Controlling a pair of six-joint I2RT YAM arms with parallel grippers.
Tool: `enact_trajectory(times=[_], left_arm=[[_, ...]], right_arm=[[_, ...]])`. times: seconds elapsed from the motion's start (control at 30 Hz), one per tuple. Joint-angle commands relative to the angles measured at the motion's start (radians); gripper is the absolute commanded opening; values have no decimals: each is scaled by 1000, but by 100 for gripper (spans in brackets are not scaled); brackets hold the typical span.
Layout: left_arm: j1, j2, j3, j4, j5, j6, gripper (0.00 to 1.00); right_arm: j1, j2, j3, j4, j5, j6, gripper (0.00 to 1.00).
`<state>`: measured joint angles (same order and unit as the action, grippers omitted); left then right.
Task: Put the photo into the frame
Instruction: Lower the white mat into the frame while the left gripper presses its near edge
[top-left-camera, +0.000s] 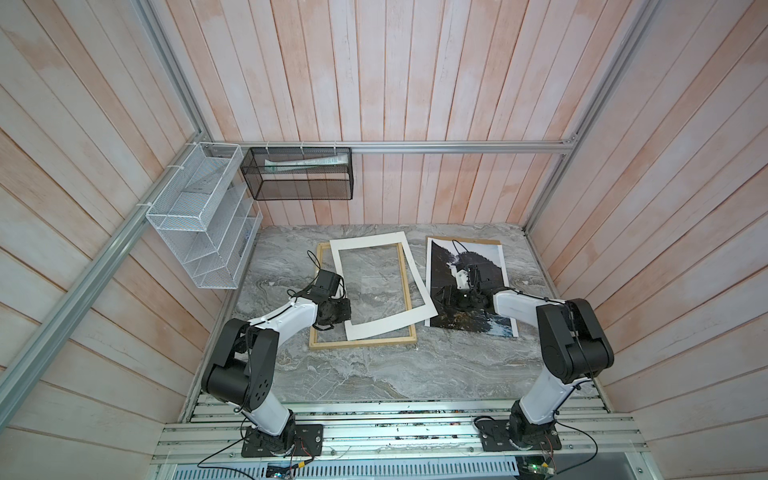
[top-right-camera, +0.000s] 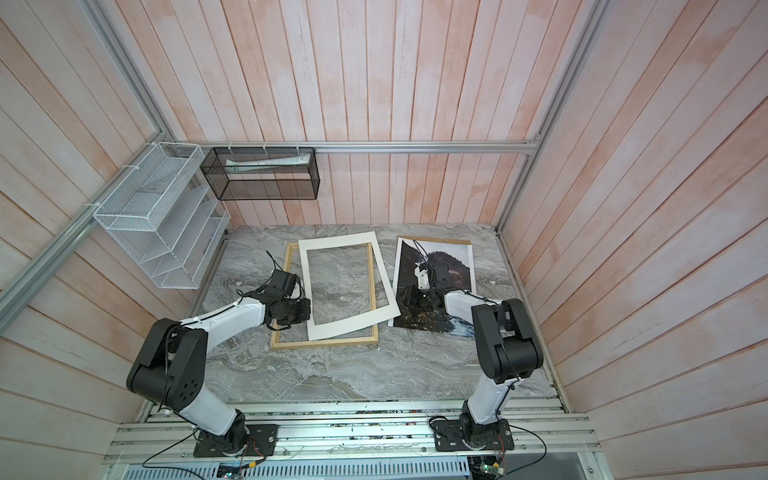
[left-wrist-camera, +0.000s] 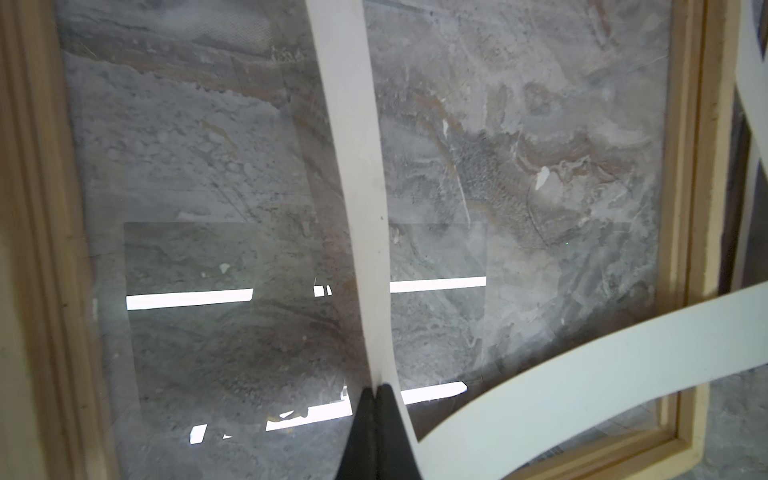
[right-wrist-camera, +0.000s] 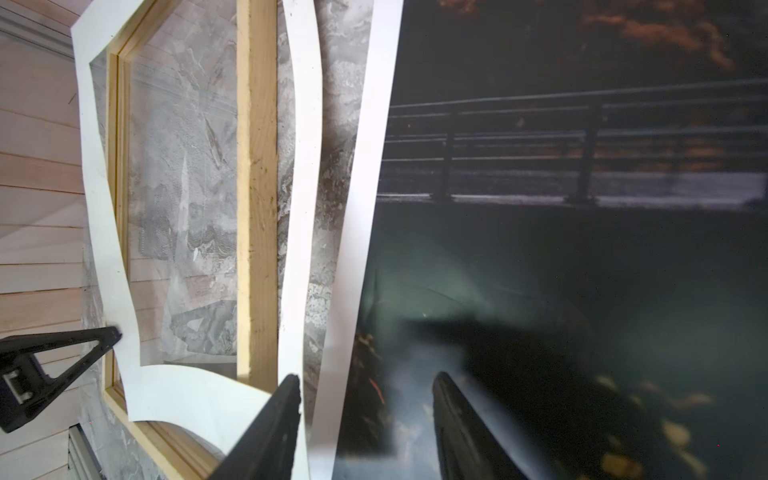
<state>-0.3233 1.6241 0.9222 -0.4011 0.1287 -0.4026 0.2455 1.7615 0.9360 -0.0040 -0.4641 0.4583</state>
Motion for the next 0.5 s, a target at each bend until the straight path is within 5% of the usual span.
enact_trajectory(times=[0.0, 0.2, 0.47], left_arm=[[4, 8, 19, -47, -51, 18, 0], [4, -3, 17, -41, -43, 20, 0], [4, -7, 8, -37, -48, 10, 0]], right_arm=[[20, 33, 35, 21, -65, -20, 53], [45, 62, 28, 81, -144, 13, 49], [60, 39, -17, 128, -193, 48, 22]])
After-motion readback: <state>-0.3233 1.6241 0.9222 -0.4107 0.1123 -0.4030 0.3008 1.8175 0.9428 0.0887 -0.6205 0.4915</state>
